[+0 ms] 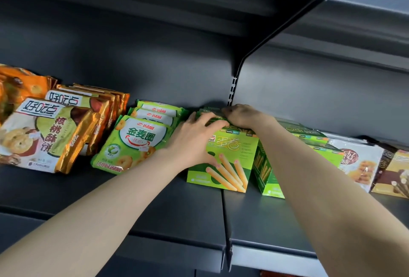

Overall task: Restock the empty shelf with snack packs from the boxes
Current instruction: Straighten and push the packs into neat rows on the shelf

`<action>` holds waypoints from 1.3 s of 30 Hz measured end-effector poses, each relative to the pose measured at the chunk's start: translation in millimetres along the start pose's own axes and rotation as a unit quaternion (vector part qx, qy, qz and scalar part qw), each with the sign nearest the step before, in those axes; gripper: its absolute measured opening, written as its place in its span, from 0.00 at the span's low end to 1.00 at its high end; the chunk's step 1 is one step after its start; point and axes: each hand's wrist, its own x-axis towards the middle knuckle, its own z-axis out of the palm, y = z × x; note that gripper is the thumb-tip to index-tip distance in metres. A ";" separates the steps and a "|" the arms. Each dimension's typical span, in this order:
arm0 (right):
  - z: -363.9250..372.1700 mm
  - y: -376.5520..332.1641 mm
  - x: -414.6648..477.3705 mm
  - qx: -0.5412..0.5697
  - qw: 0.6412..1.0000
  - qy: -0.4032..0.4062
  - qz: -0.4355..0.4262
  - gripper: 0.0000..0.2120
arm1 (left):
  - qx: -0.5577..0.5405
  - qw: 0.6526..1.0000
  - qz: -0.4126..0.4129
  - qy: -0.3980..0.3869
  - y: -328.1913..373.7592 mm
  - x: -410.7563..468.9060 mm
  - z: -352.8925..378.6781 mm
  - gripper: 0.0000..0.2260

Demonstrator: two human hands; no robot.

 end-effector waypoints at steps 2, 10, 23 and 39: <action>-1.3 4.2 -1.0 0.001 1.000 -0.004 0.003 0.25 | -0.022 1.000 -0.008 -0.001 2.1 3.5 2.7 0.47; -12.6 0.5 -25.7 0.033 0.999 0.000 0.011 0.23 | -0.045 0.999 -0.014 0.016 18.5 7.3 6.2 0.46; -19.8 74.0 -59.9 0.028 0.988 0.106 0.108 0.14 | -0.009 0.992 -0.016 -0.125 17.1 34.1 -27.7 0.51; -8.1 112.4 -78.6 0.074 0.988 0.045 0.128 0.16 | 0.025 0.988 -0.056 -0.143 28.7 43.0 -28.5 0.46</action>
